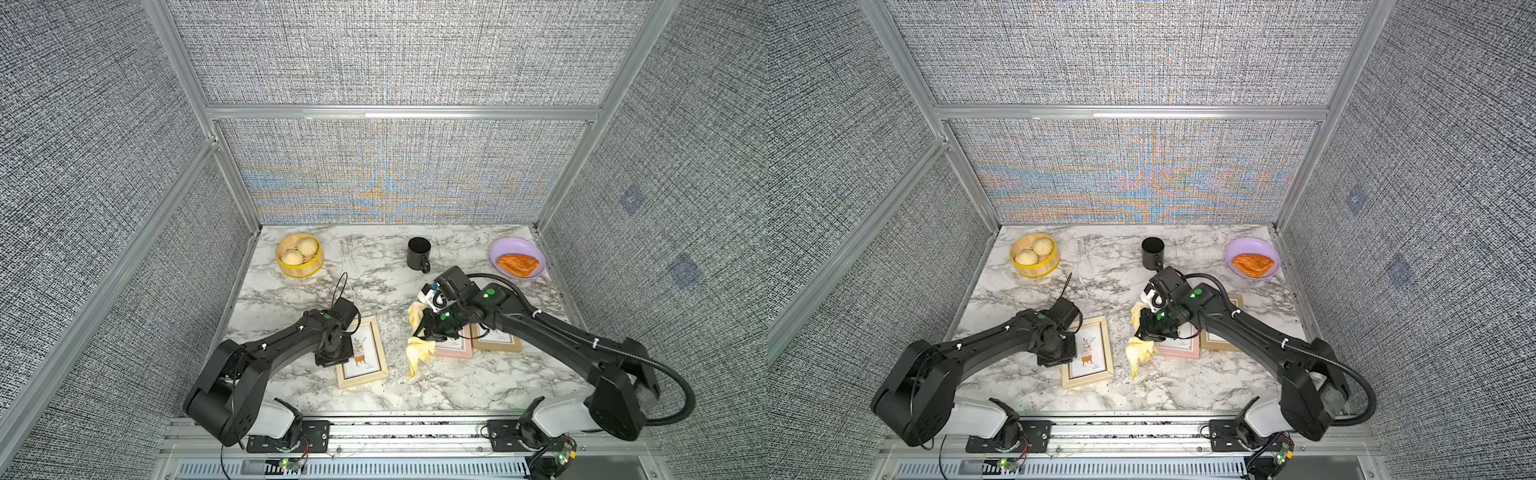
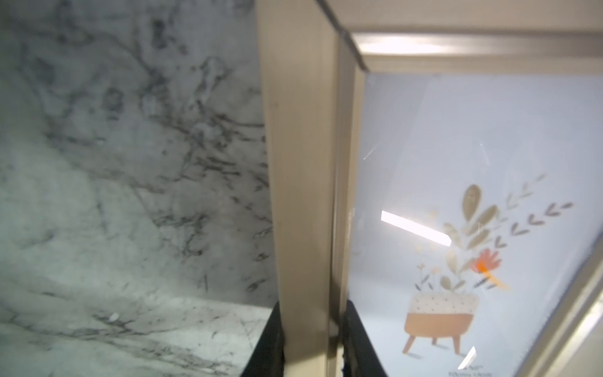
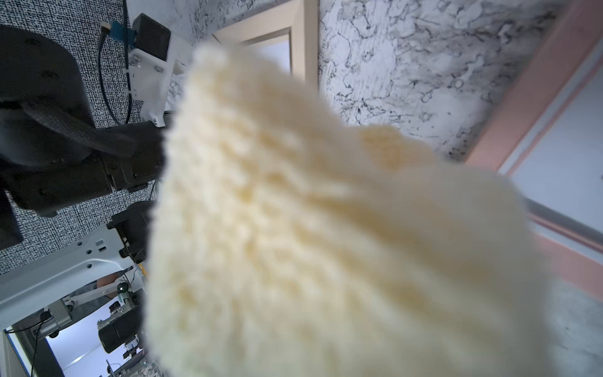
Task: Wipe the picture frame with a cloth
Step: Move the picture frame to the center of the board, then wipe the dirt from the picture frame.
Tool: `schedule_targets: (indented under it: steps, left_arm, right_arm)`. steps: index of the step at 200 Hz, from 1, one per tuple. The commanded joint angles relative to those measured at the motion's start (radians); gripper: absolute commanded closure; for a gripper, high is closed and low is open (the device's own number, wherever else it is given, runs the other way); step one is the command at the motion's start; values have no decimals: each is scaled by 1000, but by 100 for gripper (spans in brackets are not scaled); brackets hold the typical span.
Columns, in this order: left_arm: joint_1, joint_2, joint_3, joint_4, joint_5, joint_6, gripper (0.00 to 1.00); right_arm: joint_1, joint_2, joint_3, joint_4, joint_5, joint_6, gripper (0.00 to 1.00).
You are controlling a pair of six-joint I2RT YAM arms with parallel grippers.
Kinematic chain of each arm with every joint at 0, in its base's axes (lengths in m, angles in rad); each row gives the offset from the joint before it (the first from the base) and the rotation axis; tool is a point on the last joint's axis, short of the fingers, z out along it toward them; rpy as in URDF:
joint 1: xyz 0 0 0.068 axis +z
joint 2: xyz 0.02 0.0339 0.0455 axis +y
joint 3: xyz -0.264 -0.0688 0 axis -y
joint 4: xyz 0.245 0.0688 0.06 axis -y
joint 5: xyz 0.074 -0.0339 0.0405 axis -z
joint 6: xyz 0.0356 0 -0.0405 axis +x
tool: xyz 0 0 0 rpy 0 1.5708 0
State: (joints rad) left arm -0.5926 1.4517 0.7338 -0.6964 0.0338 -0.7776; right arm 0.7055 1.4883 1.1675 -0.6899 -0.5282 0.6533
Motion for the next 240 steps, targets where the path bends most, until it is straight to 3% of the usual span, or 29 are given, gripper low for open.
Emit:
schedule_targets:
  steps: [1,54,117,240]
  left_arm:
    - [-22,51,35,58,29,16,91]
    - [-84,174,111,106,66,60,92]
    - [-111,150,115,126,74,59,92]
    - [-128,115,58,98,12,-24,94]
  right_arm:
    - [-4,68,70,20,-19,-36,100]
    - [-26,294,251,84,-34,-39,100]
    - [-23,593,429,195,-58,9,100]
    - [93,843,569,197,-79,14,100]
